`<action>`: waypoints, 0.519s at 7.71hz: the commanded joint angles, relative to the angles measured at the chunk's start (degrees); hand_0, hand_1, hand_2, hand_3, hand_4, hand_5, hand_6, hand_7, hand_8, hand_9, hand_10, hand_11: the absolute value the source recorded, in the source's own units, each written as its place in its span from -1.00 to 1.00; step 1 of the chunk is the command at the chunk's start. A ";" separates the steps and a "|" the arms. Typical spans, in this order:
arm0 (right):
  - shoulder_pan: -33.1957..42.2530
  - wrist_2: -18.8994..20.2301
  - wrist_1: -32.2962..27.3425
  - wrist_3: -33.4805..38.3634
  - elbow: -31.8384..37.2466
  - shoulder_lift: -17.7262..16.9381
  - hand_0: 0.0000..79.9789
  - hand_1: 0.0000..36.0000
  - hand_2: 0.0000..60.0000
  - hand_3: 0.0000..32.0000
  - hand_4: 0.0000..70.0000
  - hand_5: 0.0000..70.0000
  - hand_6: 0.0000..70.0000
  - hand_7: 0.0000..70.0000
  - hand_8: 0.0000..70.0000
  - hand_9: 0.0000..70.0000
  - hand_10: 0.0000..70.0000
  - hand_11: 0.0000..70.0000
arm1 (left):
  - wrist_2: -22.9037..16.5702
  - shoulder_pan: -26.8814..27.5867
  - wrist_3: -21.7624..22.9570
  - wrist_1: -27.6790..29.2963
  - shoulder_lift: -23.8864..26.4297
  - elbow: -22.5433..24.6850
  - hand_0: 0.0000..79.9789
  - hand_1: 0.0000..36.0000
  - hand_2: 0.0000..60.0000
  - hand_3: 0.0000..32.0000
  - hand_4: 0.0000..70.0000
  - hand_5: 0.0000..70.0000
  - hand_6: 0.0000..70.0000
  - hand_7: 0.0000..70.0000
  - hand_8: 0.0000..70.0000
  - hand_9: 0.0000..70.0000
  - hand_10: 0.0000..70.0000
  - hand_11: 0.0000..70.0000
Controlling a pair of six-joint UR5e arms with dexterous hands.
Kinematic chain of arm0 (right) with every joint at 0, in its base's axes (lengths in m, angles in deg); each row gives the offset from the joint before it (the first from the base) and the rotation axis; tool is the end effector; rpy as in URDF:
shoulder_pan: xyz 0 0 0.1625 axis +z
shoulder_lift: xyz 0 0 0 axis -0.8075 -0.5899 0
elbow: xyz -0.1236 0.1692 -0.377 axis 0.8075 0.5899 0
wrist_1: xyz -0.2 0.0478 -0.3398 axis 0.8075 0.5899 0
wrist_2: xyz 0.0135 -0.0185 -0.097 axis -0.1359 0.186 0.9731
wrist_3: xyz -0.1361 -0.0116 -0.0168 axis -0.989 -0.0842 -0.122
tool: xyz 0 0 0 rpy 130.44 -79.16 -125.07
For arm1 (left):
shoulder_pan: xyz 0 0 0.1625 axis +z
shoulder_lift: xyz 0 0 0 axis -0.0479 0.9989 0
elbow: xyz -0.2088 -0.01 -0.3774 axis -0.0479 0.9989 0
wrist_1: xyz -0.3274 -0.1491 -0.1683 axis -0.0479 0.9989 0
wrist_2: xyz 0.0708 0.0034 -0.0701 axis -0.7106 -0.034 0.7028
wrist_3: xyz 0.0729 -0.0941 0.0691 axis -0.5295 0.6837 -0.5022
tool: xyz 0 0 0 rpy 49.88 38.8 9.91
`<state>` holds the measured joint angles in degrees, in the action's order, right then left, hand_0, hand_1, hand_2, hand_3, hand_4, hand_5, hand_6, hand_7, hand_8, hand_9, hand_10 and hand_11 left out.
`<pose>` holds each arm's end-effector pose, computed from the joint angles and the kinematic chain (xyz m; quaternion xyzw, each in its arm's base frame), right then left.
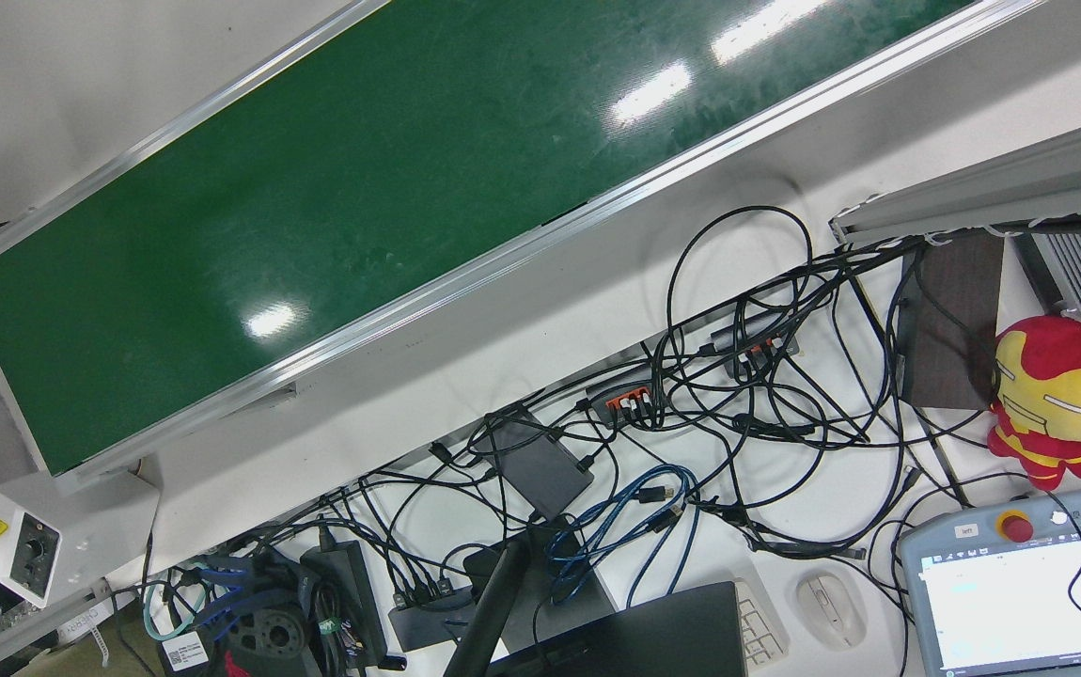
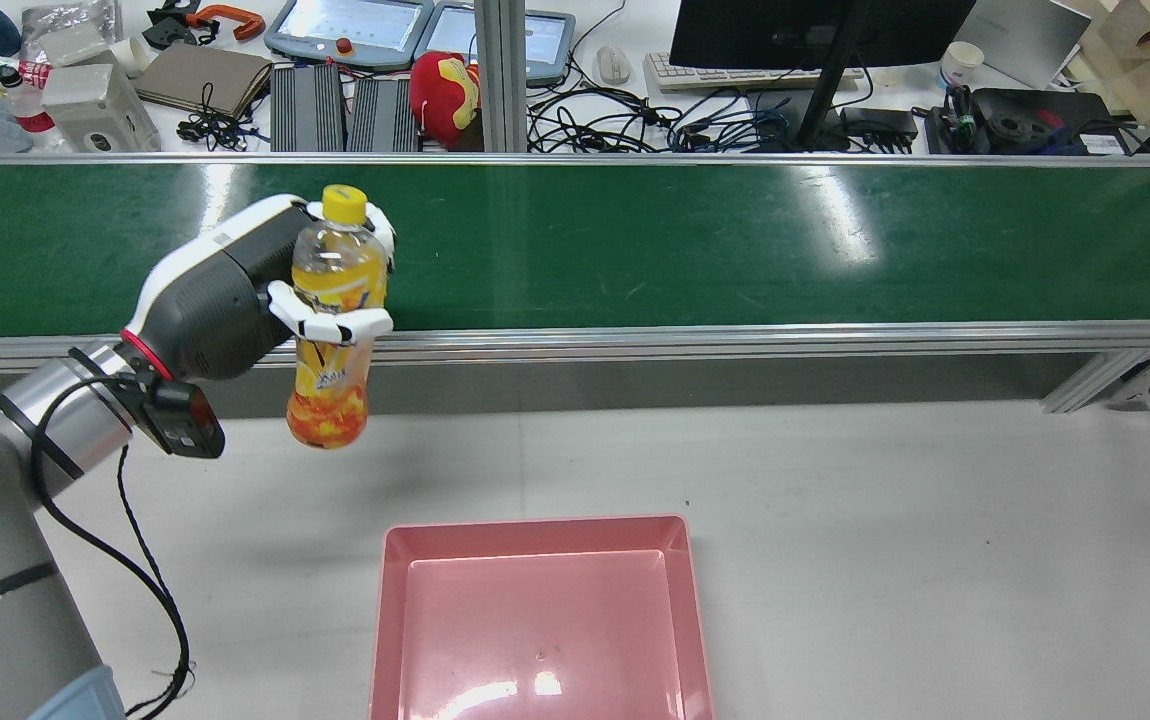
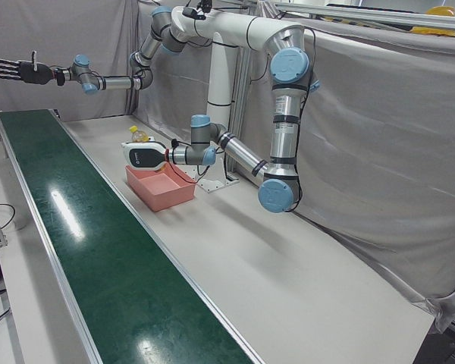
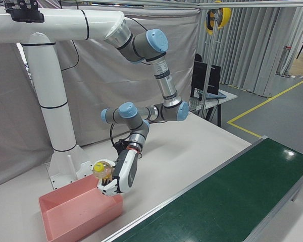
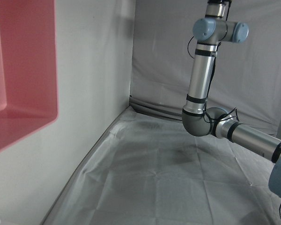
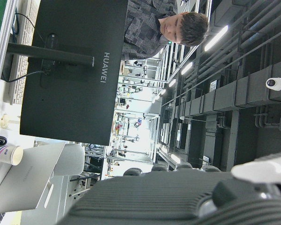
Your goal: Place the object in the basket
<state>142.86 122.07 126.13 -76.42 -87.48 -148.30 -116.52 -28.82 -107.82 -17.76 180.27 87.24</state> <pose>0.1237 -0.5428 0.6482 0.0325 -0.7446 0.6654 0.0416 0.4197 -0.4020 0.2492 -0.1896 0.8124 -0.4739 0.2819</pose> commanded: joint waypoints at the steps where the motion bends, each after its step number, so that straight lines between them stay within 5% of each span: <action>1: -0.06 0.00 0.00 0.00 0.05 0.00 -1.00 -1.00 -1.00 -1.00 -1.00 -1.00 -1.00 -1.00 -1.00 -1.00 -1.00 -1.00 | 6.34 9.79 -4.05 -1.75 1.60 0.02 0.67 0.91 1.00 -1.00 1.00 1.00 0.89 0.82 1.00 1.00 1.00 1.00; 2: -0.06 0.00 0.00 0.00 0.05 0.00 -1.00 -1.00 -1.00 -1.00 -1.00 -1.00 -1.00 -1.00 -1.00 -1.00 -1.00 -1.00 | 8.48 10.69 -4.14 -2.02 1.60 0.28 0.68 0.92 1.00 -1.00 1.00 1.00 0.84 0.78 1.00 1.00 1.00 1.00; 3: 0.03 0.00 0.00 0.00 0.05 0.00 -1.00 -1.00 -1.00 -1.00 -1.00 -1.00 -1.00 -1.00 -1.00 -1.00 -1.00 -1.00 | 8.59 10.87 -4.14 -2.28 1.69 0.28 0.63 0.69 1.00 -1.00 1.00 1.00 0.69 0.63 1.00 1.00 0.93 1.00; 4: 0.03 0.00 0.00 0.00 -0.04 0.00 -1.00 -1.00 -1.00 -1.00 -1.00 -1.00 -1.00 -1.00 -1.00 -1.00 -1.00 -1.00 | 8.59 10.70 -4.14 -3.41 1.60 0.46 0.77 0.33 0.22 -1.00 0.95 1.00 0.19 0.26 0.67 1.00 0.55 1.00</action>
<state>142.83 122.07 126.13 -76.42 -87.44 -148.29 -109.15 -18.81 -111.80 -19.71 181.85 87.46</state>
